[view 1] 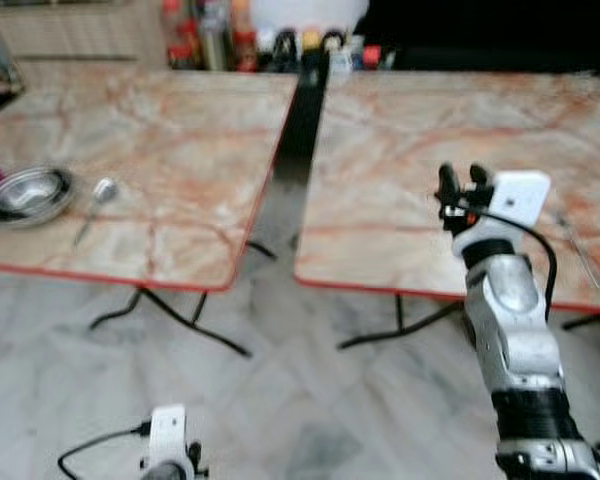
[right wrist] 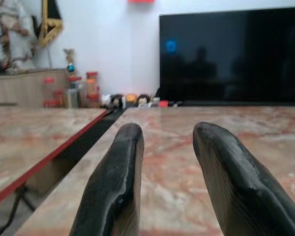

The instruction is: Setting the table

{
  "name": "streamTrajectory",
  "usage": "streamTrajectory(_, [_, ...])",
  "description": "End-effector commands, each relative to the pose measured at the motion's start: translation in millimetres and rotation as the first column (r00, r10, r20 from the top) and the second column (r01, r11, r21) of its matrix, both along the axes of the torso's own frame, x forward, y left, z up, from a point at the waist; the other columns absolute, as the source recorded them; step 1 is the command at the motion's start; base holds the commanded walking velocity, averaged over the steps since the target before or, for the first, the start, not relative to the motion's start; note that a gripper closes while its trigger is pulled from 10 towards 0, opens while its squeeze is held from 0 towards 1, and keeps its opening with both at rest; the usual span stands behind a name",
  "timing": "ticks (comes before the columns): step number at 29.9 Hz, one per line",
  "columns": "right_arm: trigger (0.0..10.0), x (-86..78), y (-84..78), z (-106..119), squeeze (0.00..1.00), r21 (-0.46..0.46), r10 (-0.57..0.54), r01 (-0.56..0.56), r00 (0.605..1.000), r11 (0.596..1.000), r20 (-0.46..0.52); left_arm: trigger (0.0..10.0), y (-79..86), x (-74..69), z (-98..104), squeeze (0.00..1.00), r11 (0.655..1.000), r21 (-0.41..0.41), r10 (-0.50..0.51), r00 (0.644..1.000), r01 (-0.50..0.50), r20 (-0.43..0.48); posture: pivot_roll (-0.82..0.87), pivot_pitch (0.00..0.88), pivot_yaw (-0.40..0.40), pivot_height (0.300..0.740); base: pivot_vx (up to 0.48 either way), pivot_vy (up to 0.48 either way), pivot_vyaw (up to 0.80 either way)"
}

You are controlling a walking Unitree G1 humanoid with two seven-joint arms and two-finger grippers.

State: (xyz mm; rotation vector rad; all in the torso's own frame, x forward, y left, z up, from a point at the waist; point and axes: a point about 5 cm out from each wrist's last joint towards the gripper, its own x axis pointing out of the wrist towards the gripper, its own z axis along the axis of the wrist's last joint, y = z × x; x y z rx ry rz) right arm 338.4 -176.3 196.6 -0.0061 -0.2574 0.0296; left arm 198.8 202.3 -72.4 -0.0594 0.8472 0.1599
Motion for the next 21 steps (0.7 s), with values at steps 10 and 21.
streamTrajectory(10, [10.0,-1.1,-3.6,0.4,0.00,-0.007,-0.011,0.011,1.000,1.000,-0.007,10.0,6.4,-3.7,-1.0,0.00,1.000,0.013,0.020,1.000,-0.020,-0.013,-0.06,0.133,0.033,0.740,0.000,-0.291,0.00])
streamTrajectory(21, [10.0,-0.6,-6.9,-1.5,0.00,0.001,-0.035,0.035,0.999,0.999,-0.016,10.0,6.8,-3.4,-1.0,0.00,0.999,-0.010,0.033,0.999,-0.034,-0.012,-0.06,0.135,0.030,0.740,0.000,0.000,0.00])
